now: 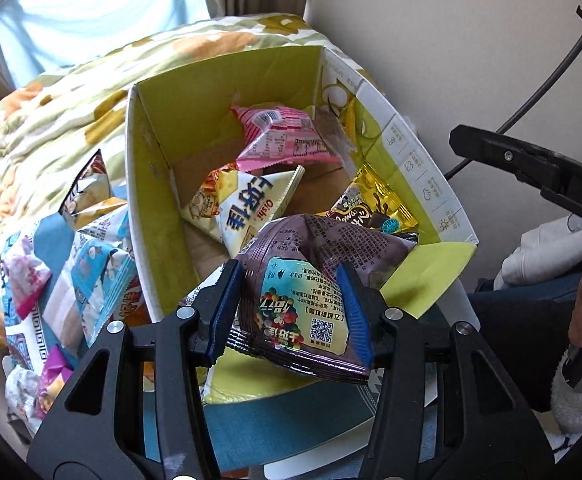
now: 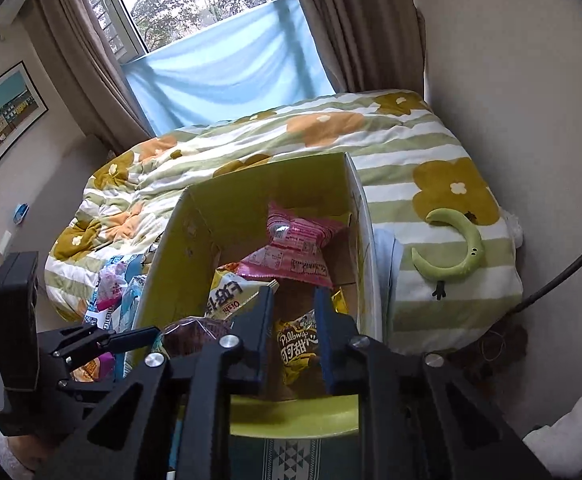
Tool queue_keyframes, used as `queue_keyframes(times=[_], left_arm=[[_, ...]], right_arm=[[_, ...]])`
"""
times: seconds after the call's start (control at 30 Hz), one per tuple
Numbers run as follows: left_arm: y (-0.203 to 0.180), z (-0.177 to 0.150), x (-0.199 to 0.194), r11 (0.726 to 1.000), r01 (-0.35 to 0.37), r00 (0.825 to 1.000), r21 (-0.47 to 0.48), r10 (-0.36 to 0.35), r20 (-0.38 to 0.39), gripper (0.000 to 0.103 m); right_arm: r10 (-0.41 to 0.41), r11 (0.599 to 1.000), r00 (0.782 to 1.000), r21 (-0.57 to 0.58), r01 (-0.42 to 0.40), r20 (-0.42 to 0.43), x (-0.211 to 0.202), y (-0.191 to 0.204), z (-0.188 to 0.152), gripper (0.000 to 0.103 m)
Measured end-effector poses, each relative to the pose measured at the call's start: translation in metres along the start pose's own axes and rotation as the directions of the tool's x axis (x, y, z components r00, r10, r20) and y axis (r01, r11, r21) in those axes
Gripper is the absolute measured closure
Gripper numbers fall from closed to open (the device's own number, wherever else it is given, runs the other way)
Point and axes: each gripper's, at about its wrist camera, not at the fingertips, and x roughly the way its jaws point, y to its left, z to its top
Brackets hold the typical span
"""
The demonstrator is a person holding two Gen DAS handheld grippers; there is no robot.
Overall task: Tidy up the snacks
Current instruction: 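Carry both bags into the cardboard box and open both tools to release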
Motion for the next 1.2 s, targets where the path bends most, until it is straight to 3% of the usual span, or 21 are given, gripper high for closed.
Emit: queue_keyframes(times=[0.13, 0.2, 0.23, 0.27, 0.3, 0.57, 0.9, 1.0, 1.07, 1.1, 1.17, 1.2], left_arm=[[0.001, 0.005, -0.008, 1.0, -0.011, 1.0, 0.002, 0.011, 0.014, 0.057], [0.0, 0.007, -0.007, 1.0, -0.02, 1.0, -0.002, 0.02, 0.013, 0.051], [0.0, 0.009, -0.007, 1.0, -0.028, 0.999, -0.004, 0.029, 0.015, 0.034], [0.001, 0.009, -0.008, 0.999, -0.041, 0.999, -0.006, 0.041, 0.021, 0.005], [0.001, 0.009, -0.011, 0.998, -0.054, 0.998, -0.01, 0.055, 0.037, 0.001], [0.004, -0.009, -0.022, 0.995, -0.102, 0.993, -0.015, 0.103, 0.053, 0.001], [0.009, -0.017, -0.068, 0.987, -0.138, 0.979, -0.078, 0.148, 0.14, 0.001], [0.013, -0.021, -0.082, 0.983, -0.15, 0.974, -0.109, 0.166, 0.155, 0.001], [0.017, -0.024, -0.091, 0.977, -0.166, 0.969, -0.133, 0.186, 0.161, 0.001], [0.02, -0.027, -0.096, 0.974, -0.175, 0.967, -0.145, 0.198, 0.163, 0.001], [0.027, -0.033, -0.106, 0.966, -0.193, 0.961, -0.172, 0.222, 0.167, 0.001], [0.031, -0.036, -0.11, 0.961, -0.2, 0.958, -0.188, 0.232, 0.168, 0.001]], right_arm=[[0.023, 1.0, 1.0, 0.005, -0.023, -0.012, -0.002, 0.003, -0.005, 0.084], [0.027, 1.0, 1.0, 0.002, -0.027, -0.012, -0.002, 0.004, -0.005, 0.084], [0.03, 1.0, 0.999, 0.001, -0.03, -0.01, -0.003, 0.003, -0.005, 0.084], [0.031, 1.0, 0.999, -0.001, -0.031, -0.009, -0.004, 0.003, -0.005, 0.084], [0.03, 1.0, 1.0, -0.005, -0.03, -0.008, -0.004, 0.004, -0.004, 0.084], [0.034, 0.999, 0.999, -0.016, -0.035, -0.041, 0.006, 0.002, -0.014, 0.084], [0.04, 0.998, 0.998, -0.046, -0.042, -0.045, 0.001, 0.011, -0.017, 0.08], [0.042, 0.997, 0.999, -0.06, -0.044, -0.034, -0.004, 0.015, -0.016, 0.064], [0.047, 0.996, 0.999, -0.073, -0.049, -0.025, -0.007, 0.017, -0.015, 0.039], [0.051, 0.996, 0.999, -0.077, -0.053, -0.018, -0.009, 0.018, -0.014, 0.034], [0.054, 0.994, 0.999, -0.09, -0.054, -0.005, -0.012, 0.022, -0.013, 0.011], [0.054, 0.994, 0.999, -0.095, -0.053, 0.006, -0.013, 0.024, -0.012, 0.006]])
